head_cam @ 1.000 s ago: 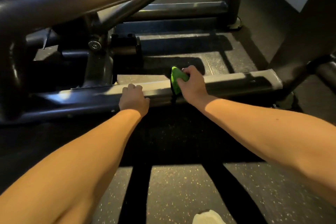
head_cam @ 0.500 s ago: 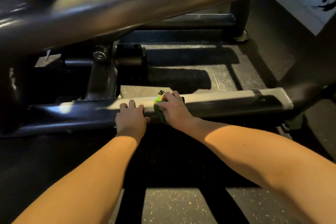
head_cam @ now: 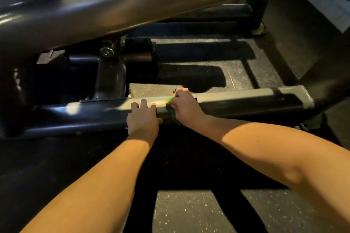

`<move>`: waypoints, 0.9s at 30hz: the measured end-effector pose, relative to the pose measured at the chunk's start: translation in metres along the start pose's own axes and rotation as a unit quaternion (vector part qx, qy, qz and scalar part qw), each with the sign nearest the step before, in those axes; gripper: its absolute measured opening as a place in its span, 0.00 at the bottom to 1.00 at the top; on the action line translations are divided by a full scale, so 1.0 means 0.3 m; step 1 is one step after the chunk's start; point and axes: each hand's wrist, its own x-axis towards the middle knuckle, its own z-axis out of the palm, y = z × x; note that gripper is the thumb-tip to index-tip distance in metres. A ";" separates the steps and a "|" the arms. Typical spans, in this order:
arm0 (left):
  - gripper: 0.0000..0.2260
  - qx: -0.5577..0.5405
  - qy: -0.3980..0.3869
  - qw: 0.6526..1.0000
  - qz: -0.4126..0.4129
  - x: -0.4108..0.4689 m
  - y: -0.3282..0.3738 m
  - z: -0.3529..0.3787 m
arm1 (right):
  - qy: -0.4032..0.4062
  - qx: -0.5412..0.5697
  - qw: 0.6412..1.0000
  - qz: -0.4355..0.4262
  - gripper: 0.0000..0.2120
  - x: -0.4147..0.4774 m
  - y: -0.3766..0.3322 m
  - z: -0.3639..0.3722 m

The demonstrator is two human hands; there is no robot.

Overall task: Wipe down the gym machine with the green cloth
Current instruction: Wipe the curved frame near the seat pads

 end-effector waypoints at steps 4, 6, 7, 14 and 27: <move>0.22 0.000 0.007 1.000 0.008 0.002 -0.004 0.007 | 0.012 -0.048 0.998 0.024 0.08 -0.073 0.171 -0.094; 0.22 -0.003 0.012 1.000 0.006 0.004 -0.002 0.019 | 0.014 -0.065 0.996 0.051 0.08 -0.072 0.171 -0.100; 0.22 -0.009 0.015 1.000 0.003 0.006 -0.001 0.025 | 0.009 -0.074 0.996 0.056 0.08 -0.053 0.134 -0.083; 0.23 -0.008 0.012 1.000 0.003 0.003 -0.010 0.027 | -0.041 -0.009 0.999 -0.028 0.08 0.031 -0.059 -0.003; 0.25 -0.016 0.021 1.000 0.013 0.002 -0.013 0.037 | -0.026 -0.045 0.999 -0.012 0.09 0.056 -0.013 -0.004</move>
